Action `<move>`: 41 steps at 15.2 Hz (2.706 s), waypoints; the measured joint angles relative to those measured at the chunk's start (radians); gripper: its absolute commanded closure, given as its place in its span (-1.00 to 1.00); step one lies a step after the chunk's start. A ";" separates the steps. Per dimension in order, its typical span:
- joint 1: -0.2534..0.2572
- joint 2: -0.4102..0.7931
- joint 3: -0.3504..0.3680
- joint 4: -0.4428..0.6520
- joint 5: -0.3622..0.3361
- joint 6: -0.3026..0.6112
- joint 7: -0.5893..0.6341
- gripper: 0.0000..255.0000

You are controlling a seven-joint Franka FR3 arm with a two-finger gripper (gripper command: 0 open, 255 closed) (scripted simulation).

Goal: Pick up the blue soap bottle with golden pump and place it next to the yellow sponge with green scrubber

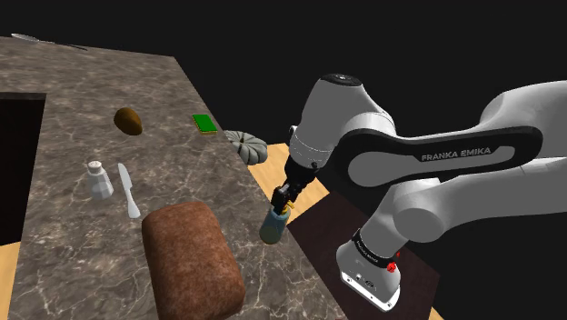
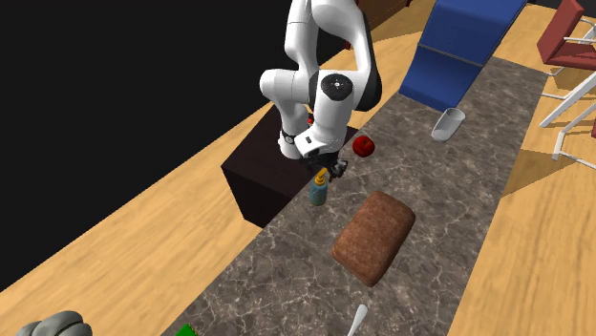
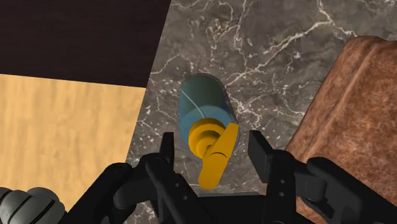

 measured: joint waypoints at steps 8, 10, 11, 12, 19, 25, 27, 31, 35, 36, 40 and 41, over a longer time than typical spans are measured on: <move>-0.001 0.000 0.000 0.001 -0.001 0.000 0.000 1.00; 0.000 -0.006 -0.003 0.004 -0.002 -0.009 0.000 1.00; 0.001 -0.013 -0.006 0.009 -0.004 -0.022 0.002 1.00; 0.000 -0.021 -0.012 0.020 -0.010 -0.039 0.001 1.00; -0.008 -0.061 -0.046 0.084 -0.038 -0.144 0.003 1.00; -0.016 -0.086 -0.076 0.152 -0.065 -0.236 0.004 1.00; -0.018 -0.093 -0.085 0.176 -0.072 -0.267 0.006 1.00; -0.025 -0.101 -0.104 0.224 -0.089 -0.323 0.004 1.00; -0.030 -0.098 -0.115 0.277 -0.101 -0.373 0.009 1.00; -0.032 -0.098 -0.119 0.287 -0.104 -0.383 0.008 1.00; -0.038 -0.094 -0.134 0.346 -0.118 -0.437 0.009 1.00; -0.040 -0.089 -0.134 0.360 -0.120 -0.447 0.012 1.00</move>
